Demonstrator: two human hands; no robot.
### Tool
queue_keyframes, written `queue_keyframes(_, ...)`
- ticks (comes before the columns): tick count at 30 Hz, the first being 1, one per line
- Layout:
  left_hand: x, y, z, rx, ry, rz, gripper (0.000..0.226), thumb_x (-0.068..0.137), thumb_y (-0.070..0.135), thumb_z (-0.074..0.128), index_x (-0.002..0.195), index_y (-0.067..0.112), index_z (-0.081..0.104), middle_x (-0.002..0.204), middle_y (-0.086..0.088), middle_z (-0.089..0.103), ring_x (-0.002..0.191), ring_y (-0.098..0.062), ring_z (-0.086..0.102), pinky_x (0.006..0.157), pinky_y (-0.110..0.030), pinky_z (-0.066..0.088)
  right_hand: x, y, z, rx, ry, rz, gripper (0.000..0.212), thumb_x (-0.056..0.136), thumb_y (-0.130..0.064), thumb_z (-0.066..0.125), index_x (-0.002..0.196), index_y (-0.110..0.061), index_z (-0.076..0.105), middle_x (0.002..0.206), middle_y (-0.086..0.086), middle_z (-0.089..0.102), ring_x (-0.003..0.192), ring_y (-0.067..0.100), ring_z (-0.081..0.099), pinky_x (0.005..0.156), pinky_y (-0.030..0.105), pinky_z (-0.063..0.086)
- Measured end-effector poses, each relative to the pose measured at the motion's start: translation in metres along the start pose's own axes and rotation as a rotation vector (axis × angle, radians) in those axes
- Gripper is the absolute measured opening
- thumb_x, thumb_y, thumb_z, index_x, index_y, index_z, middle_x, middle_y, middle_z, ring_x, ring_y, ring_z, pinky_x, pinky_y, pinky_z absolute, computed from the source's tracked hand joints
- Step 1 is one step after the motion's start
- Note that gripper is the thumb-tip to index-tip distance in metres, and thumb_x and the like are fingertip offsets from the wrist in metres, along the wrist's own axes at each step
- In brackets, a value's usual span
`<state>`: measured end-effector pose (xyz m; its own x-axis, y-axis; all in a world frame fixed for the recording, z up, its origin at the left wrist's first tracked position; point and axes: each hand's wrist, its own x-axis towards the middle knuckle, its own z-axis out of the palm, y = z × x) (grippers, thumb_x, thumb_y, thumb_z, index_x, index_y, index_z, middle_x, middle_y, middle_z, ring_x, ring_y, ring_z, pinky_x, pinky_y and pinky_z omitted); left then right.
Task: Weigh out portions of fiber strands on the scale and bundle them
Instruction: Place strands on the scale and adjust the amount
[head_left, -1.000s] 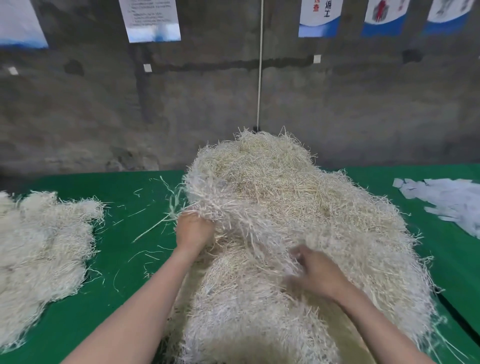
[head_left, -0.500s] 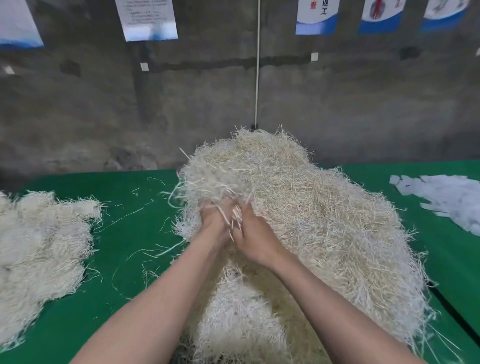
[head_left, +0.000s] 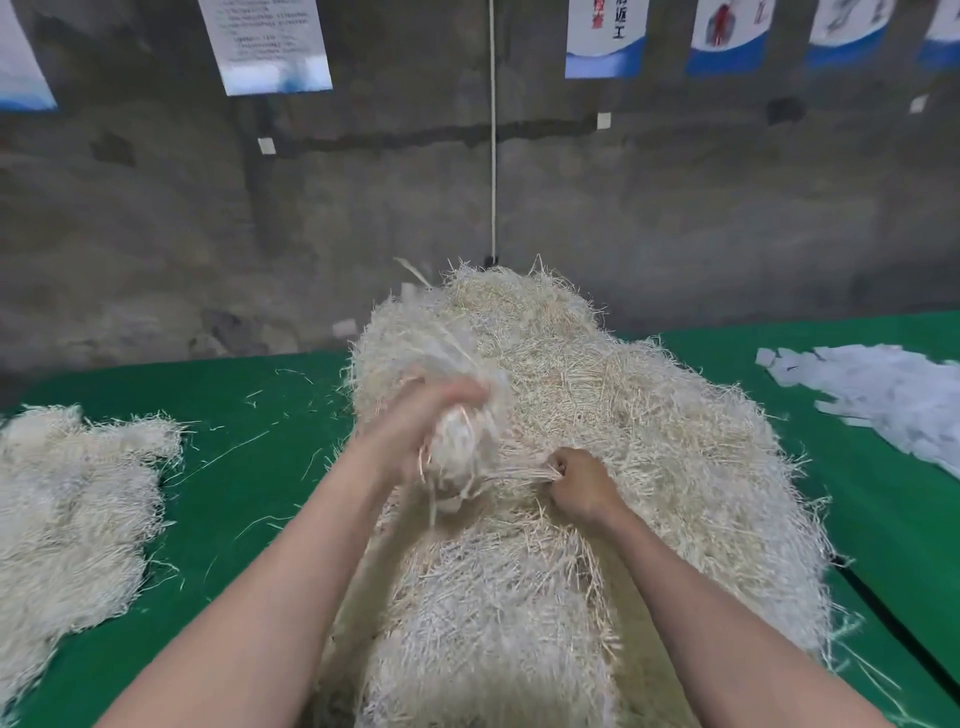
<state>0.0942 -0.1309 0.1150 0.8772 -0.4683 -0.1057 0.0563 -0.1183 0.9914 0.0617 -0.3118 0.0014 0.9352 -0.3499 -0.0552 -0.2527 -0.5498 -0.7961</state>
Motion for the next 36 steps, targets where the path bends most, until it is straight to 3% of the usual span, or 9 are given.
queue_keyframes(3,0.004,-0.031,0.012,1.018,-0.149,-0.077,0.027,0.074,0.032,0.073,0.086,0.021,0.053,0.095,0.011,0.059,0.065,-0.002,0.059,0.05,-0.014,0.047,0.0,-0.018,-0.008,0.095,-0.002,-0.09,0.021,0.084,0.008,0.057,0.089,-0.013,0.057,0.083,0.002,0.06,0.058,0.01,0.059,0.05,0.019,0.05)
queue_keyframes(7,0.015,-0.054,0.009,1.591,-0.155,-0.036,0.009,0.084,0.025,0.059,0.088,0.016,0.061,0.108,0.007,0.054,0.079,-0.004,0.055,0.06,-0.016,0.047,-0.003,-0.021,-0.009,-0.166,-0.062,-0.135,0.024,0.077,0.003,0.067,0.076,-0.015,0.051,0.076,-0.002,0.052,0.07,0.016,0.059,0.055,0.023,0.051)
queue_keyframes(10,0.027,-0.062,-0.012,1.532,0.025,-0.046,0.058,0.08,0.018,0.063,0.135,0.024,0.045,0.131,0.003,0.051,0.107,-0.016,0.055,0.078,-0.025,0.049,-0.006,-0.016,-0.001,-0.158,-0.078,-0.119,0.024,0.074,-0.005,0.071,0.073,-0.021,0.053,0.08,-0.003,0.055,0.07,0.013,0.057,0.057,0.026,0.052)
queue_keyframes(16,0.027,-0.07,-0.045,1.534,0.272,-0.023,0.054,0.082,0.012,0.056,0.135,0.019,0.044,0.134,-0.014,0.048,0.106,-0.026,0.057,0.09,-0.037,0.052,-0.007,-0.002,-0.01,-0.426,-0.072,-0.209,0.016,0.087,-0.032,0.064,0.08,-0.02,0.055,0.081,-0.007,0.057,0.077,0.012,0.057,0.059,0.018,0.042)
queue_keyframes(19,0.021,-0.063,-0.075,1.43,0.456,-0.124,0.015,0.087,0.015,0.051,0.097,0.009,0.062,0.116,-0.017,0.059,0.079,-0.019,0.058,0.083,-0.036,0.053,-0.01,0.022,-0.022,-0.505,-0.063,-0.109,0.025,0.088,-0.037,0.062,0.099,-0.015,0.06,0.103,0.001,0.061,0.092,0.016,0.059,0.082,0.031,0.051)
queue_keyframes(23,0.014,-0.06,-0.045,1.171,0.375,-0.045,0.034,0.081,-0.007,0.048,0.055,0.014,0.041,0.11,-0.01,0.058,0.064,-0.009,0.054,0.057,-0.022,0.053,-0.017,0.002,-0.015,-0.337,-0.092,-0.203,0.023,0.084,-0.026,0.067,0.101,-0.027,0.052,0.099,-0.013,0.052,0.087,0.005,0.052,0.077,0.021,0.047)
queue_keyframes(30,0.002,-0.054,0.013,0.537,0.408,0.346,0.031,0.086,-0.002,0.055,0.065,0.02,0.05,0.064,0.007,0.051,0.054,-0.005,0.052,0.046,-0.017,0.039,-0.039,-0.079,-0.038,0.356,-0.312,-0.459,0.115,0.056,-0.049,0.082,0.145,-0.047,0.009,0.155,-0.011,0.009,0.135,0.01,0.019,0.107,0.038,0.021)
queue_keyframes(34,-0.008,-0.047,0.04,0.614,0.193,0.266,0.034,0.095,0.007,0.048,0.129,0.004,0.05,0.13,-0.015,0.052,0.11,-0.01,0.057,0.091,-0.017,0.043,-0.057,-0.095,-0.007,0.54,-0.247,-0.246,0.103,0.048,-0.074,0.071,0.131,-0.02,0.044,0.127,0.001,0.054,0.113,0.018,0.057,0.098,0.042,0.047)
queue_keyframes(36,-0.016,-0.05,0.041,0.529,0.1,0.385,0.053,0.089,0.002,0.054,0.138,0.008,0.036,0.134,-0.007,0.047,0.12,-0.027,0.05,0.095,-0.031,0.047,-0.049,-0.091,-0.005,0.605,-0.103,-0.145,0.055,0.07,-0.057,0.07,0.103,-0.018,0.052,0.104,-0.002,0.059,0.09,0.008,0.063,0.072,0.022,0.054)
